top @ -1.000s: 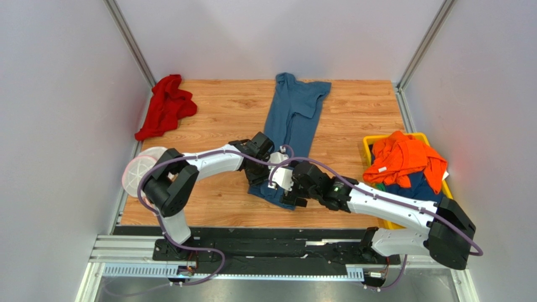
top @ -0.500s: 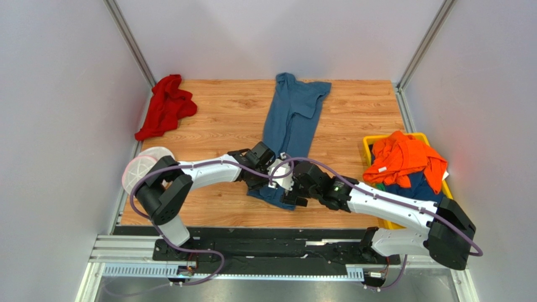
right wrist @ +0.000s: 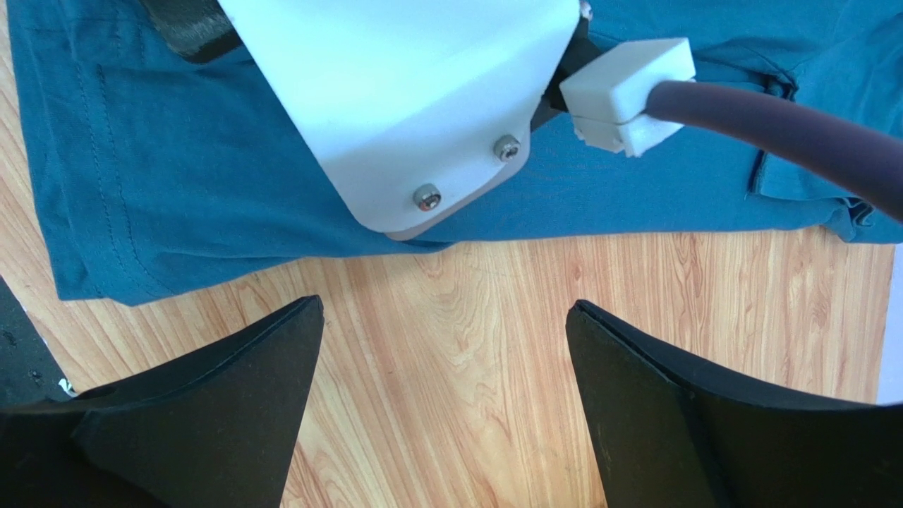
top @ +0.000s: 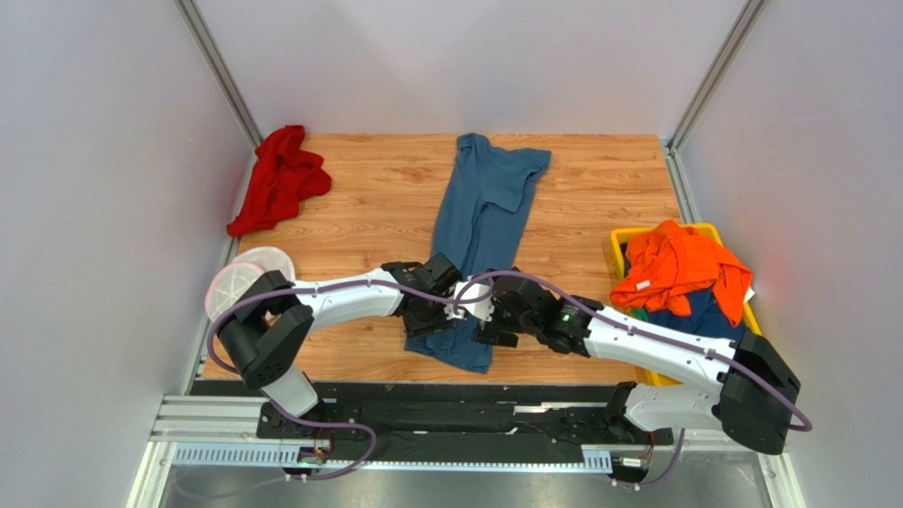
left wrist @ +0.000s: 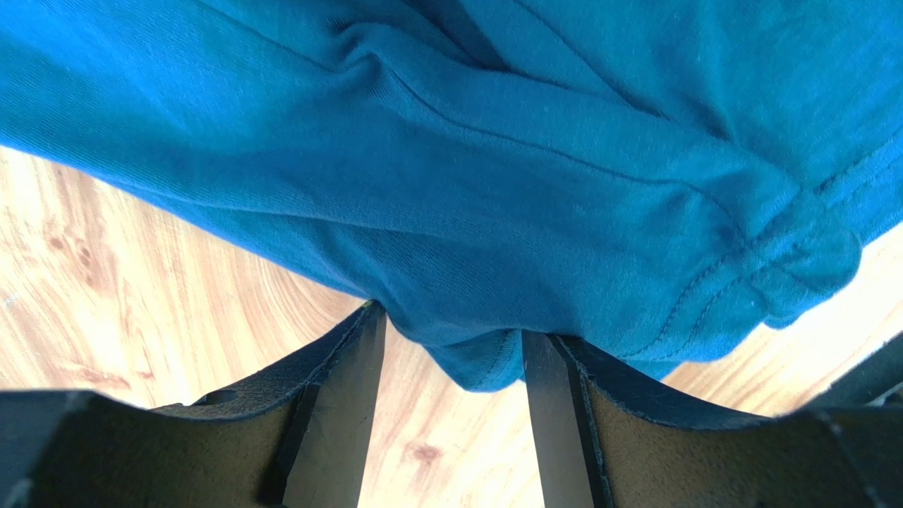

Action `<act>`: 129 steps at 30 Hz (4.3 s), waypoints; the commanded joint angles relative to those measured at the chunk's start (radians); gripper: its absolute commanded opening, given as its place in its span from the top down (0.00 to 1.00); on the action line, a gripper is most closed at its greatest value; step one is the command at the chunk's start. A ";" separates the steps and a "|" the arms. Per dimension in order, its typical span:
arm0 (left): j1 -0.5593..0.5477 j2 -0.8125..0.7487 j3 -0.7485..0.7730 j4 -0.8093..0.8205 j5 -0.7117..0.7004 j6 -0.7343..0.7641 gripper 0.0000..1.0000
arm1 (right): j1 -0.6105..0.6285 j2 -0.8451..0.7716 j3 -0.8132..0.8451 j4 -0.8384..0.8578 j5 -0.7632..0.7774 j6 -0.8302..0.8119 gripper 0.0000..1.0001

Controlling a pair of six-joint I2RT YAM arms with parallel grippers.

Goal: Fold and stack the t-shirts
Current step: Grab the bottom of the folded rectangular tshirt with both arms, then fold the folded rectangular tshirt in 1/3 of the way

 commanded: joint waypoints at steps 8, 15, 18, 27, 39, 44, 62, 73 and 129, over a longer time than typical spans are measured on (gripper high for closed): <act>-0.024 -0.175 -0.010 -0.019 0.044 0.019 0.39 | -0.013 -0.043 -0.012 0.002 -0.057 0.019 0.09; -0.022 -0.288 -0.068 -0.008 0.134 0.031 0.39 | -0.013 -0.072 0.001 -0.086 -0.151 0.040 0.11; -0.022 -0.319 -0.110 -0.008 0.170 0.057 0.38 | -0.010 -0.072 0.014 -0.117 -0.237 0.057 0.13; 0.008 -0.327 -0.170 0.024 0.248 0.109 0.39 | 0.096 0.019 0.027 -0.091 -0.257 0.044 0.16; 0.096 -0.249 -0.165 0.043 0.337 0.162 0.39 | 0.118 0.135 0.048 -0.042 -0.255 -0.007 0.18; 0.102 -0.229 -0.165 0.044 0.362 0.175 0.39 | 0.118 0.184 0.068 -0.028 -0.269 -0.010 0.19; 0.108 -0.181 -0.205 0.072 0.383 0.178 0.39 | 0.141 0.295 0.105 -0.001 -0.284 -0.004 0.22; 0.108 -0.152 -0.200 0.078 0.400 0.177 0.52 | 0.141 0.335 0.128 0.004 -0.257 -0.001 0.41; 0.288 -0.019 0.298 -0.037 0.389 0.336 1.00 | -0.175 0.269 0.312 -0.074 -0.057 -0.117 1.00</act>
